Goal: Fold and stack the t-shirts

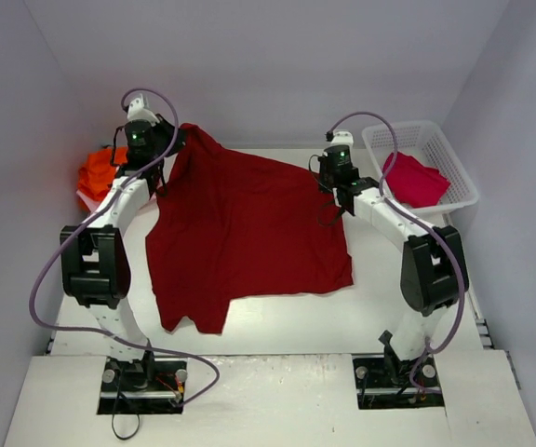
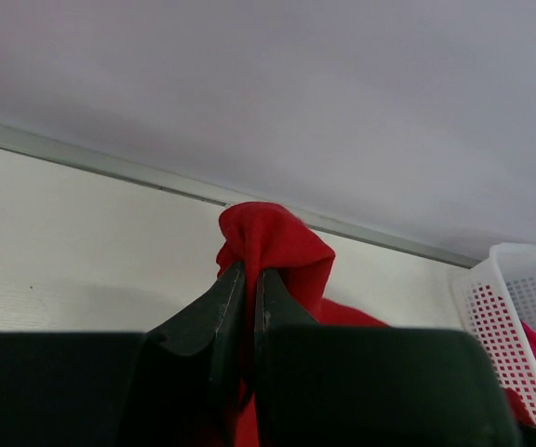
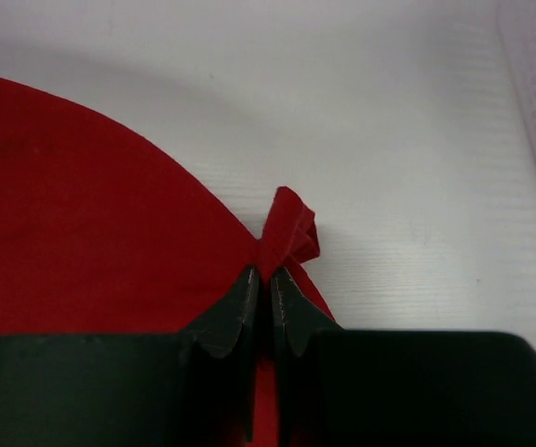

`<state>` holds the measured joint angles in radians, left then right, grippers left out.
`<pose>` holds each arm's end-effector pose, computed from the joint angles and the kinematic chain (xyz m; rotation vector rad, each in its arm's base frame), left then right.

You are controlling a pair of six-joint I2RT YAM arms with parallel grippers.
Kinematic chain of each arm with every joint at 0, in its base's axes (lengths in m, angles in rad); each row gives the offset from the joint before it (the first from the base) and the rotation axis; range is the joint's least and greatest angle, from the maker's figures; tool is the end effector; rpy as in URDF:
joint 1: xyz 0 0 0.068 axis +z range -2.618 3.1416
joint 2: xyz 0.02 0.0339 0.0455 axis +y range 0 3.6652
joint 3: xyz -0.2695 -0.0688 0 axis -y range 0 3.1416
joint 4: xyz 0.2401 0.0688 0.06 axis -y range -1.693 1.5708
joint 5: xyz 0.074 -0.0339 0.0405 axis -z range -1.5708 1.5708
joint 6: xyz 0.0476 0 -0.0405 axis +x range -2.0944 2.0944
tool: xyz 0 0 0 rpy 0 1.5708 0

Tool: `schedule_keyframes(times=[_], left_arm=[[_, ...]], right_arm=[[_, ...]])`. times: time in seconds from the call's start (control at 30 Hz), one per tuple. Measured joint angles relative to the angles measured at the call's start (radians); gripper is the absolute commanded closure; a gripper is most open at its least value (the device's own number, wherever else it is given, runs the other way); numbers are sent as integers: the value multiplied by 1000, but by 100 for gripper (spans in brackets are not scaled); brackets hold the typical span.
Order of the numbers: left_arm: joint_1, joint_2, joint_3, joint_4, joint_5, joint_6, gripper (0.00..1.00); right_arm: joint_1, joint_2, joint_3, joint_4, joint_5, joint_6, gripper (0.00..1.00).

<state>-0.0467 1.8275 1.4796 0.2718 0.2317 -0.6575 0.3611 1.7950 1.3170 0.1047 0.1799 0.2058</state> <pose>0.4536 -0.0321 0.3396 -0.3335 1.6626 -0.7229 0.4083 0.1451 0.2750 -0.0315 1.9428 0.2021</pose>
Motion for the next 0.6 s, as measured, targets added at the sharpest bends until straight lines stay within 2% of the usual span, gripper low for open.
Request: schedule_keyframes(times=[0.33,0.6], left_arm=[[-7,-87,-137,4,14,6,100],[-26,-262,-249,-13,7,24,100]], right_arm=[[0,-133,-6,-69,1,-10,100],[1,-257,-54,-125,-1,5,100]])
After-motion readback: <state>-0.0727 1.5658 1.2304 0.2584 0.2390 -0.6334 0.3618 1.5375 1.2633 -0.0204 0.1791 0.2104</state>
